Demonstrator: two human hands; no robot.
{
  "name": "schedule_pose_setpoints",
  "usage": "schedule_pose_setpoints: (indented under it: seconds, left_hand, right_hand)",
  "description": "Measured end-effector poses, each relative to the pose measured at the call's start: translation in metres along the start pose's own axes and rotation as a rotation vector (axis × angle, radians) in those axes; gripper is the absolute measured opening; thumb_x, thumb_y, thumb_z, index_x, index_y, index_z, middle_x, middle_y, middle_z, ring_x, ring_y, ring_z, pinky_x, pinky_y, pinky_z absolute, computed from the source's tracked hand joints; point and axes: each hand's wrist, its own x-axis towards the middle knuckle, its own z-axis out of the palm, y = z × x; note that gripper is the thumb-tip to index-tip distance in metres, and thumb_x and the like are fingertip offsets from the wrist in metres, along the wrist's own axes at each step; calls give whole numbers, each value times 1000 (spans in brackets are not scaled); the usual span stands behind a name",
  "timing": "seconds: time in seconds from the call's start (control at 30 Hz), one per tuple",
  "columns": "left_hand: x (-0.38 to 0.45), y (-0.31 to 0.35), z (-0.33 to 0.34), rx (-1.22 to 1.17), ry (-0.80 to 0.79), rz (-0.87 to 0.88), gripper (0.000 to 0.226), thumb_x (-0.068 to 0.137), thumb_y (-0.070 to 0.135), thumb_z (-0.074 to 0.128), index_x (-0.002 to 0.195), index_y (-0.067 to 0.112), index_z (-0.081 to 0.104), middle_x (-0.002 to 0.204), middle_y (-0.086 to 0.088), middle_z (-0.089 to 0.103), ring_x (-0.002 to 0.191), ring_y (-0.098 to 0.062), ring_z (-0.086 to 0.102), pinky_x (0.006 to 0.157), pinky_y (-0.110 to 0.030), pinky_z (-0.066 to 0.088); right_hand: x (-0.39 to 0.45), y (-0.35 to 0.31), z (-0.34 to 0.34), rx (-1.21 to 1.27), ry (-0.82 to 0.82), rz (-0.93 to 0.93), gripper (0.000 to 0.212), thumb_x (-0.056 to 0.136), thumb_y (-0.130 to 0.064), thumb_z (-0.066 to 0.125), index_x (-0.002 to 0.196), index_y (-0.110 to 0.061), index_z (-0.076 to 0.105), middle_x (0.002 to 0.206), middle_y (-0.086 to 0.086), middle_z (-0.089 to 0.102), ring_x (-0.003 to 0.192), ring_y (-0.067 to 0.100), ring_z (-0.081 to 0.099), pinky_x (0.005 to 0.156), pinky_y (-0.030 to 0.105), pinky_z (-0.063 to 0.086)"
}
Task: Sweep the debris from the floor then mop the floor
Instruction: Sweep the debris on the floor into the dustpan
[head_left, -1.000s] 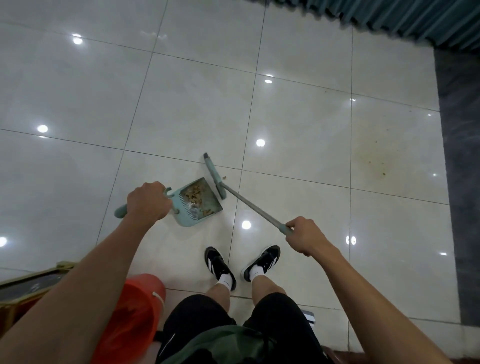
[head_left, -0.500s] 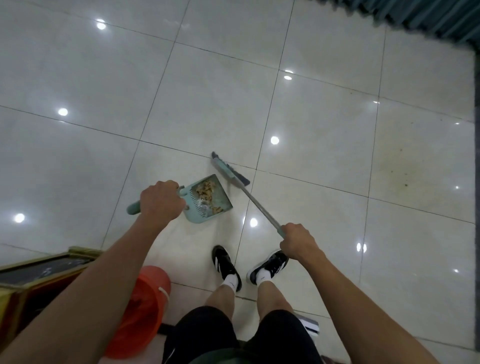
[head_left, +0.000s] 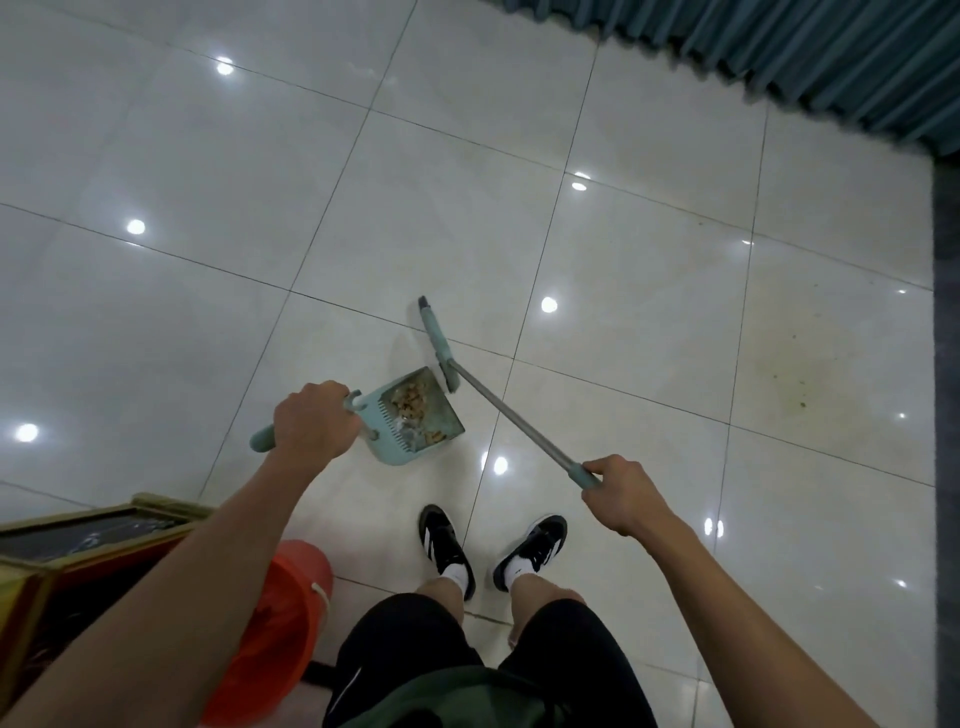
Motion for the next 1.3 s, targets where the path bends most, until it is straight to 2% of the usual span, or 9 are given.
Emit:
schedule_pose_setpoints:
  seconds: [0.17, 0.3, 0.4, 0.5, 0.67, 0.93, 1.07, 1.2, 1.3]
  left_hand:
    - [-11, 0, 4, -76, 42, -118, 8, 82, 17, 57, 83, 15, 65, 69, 0, 59, 62, -20, 55, 59, -30, 44]
    - [-16, 9, 4, -88, 60, -187, 10, 80, 17, 53, 75, 16, 62, 65, 1, 55, 58, -19, 52, 58, -29, 41]
    - [-24, 22, 6, -150, 135, -245, 15, 86, 22, 54, 75, 16, 64, 67, -1, 58, 64, -24, 58, 60, -30, 44]
    - [-37, 33, 15, -221, 185, -343, 25, 93, 29, 52, 83, 13, 67, 78, -7, 65, 74, -30, 64, 66, -35, 52]
    - [-67, 56, 39, -424, 242, -465, 23, 90, 32, 56, 94, 15, 71, 82, -10, 68, 78, -35, 65, 72, -41, 57]
    - [-66, 117, 44, -348, 277, -497, 24, 94, 30, 48, 93, 14, 66, 76, -5, 61, 66, -25, 52, 62, -31, 44]
    - [-66, 123, 40, -430, 310, -594, 23, 92, 33, 51, 96, 18, 68, 84, -8, 68, 75, -31, 63, 71, -38, 54]
    - [-62, 115, 42, -507, 368, -666, 21, 89, 30, 58, 100, 18, 71, 84, -8, 70, 70, -28, 56, 71, -39, 51]
    - [-52, 111, 40, -563, 386, -718, 21, 89, 30, 59, 102, 19, 72, 87, -10, 71, 78, -33, 63, 72, -38, 51]
  right_hand:
    - [6, -4, -13, -60, 47, -15, 36, 87, -11, 50, 118, -16, 67, 79, 3, 60, 64, 23, 63, 55, 32, 56]
    - [18, -3, -23, -48, 62, -42, 33, 88, -11, 51, 116, -15, 68, 79, 5, 62, 60, 22, 62, 51, 30, 54]
    - [31, -1, -37, -21, 66, -77, 34, 89, -12, 52, 119, -15, 66, 79, 5, 62, 58, 21, 61, 46, 25, 47]
    - [41, 4, -56, 2, 67, -104, 37, 86, -11, 51, 120, -14, 66, 78, 2, 60, 59, 23, 62, 47, 27, 50]
    - [57, 12, -99, -64, 99, -218, 38, 88, -10, 51, 123, -15, 65, 77, -4, 57, 64, 17, 62, 60, 29, 57]
    - [84, -6, -149, -138, 108, -397, 40, 91, -10, 53, 130, -18, 62, 87, 1, 57, 73, 21, 62, 72, 37, 60]
    - [94, -22, -156, -142, 71, -434, 41, 92, -12, 53, 132, -20, 62, 90, 3, 61, 74, 22, 64, 68, 32, 58]
    - [107, -42, -158, -158, 41, -461, 40, 93, -15, 55, 132, -22, 62, 86, 2, 64, 65, 17, 62, 50, 21, 45]
    - [118, -62, -162, -188, 24, -477, 40, 94, -16, 55, 132, -24, 62, 85, 1, 65, 63, 14, 60, 49, 19, 42]
